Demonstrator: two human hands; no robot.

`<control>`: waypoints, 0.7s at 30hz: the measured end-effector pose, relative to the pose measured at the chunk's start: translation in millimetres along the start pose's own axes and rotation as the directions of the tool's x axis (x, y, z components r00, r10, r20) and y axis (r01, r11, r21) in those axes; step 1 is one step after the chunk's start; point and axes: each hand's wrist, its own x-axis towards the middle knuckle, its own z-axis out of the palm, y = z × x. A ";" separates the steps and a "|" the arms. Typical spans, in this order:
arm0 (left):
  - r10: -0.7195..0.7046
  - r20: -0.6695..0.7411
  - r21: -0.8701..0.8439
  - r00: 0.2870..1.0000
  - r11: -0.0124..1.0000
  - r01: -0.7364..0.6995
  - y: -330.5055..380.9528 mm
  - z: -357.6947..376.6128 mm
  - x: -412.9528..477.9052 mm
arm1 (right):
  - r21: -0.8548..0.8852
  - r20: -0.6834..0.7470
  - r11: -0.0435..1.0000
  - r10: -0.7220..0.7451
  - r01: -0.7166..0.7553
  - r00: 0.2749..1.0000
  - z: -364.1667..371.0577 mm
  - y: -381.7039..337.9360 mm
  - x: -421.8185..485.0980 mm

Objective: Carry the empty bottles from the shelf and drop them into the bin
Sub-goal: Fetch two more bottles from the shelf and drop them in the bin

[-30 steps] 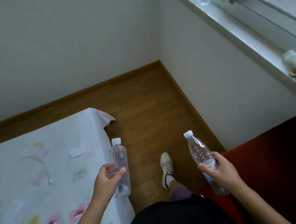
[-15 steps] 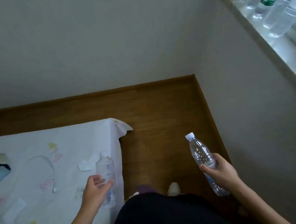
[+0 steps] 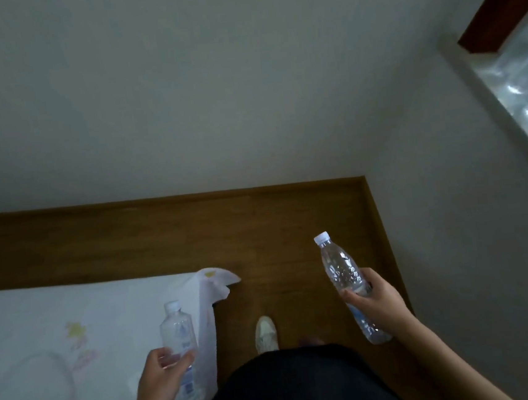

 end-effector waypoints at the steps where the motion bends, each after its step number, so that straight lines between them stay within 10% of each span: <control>1: 0.020 0.024 0.012 0.999 1.000 -0.021 24.6 4.2 11.4 | 0.003 -0.012 1.000 0.014 -0.014 1.000 -2.2 -3.6 9.3; 13: 0.225 0.207 0.070 0.952 0.967 -0.244 264.4 53.2 105.6 | 0.032 0.005 0.983 0.178 -0.178 0.984 -40.5 -32.5 142.4; 21: 0.057 0.030 -0.039 0.998 0.998 -0.056 335.4 45.8 166.1 | -0.083 0.123 0.991 0.111 -0.102 0.986 -63.5 -140.5 305.8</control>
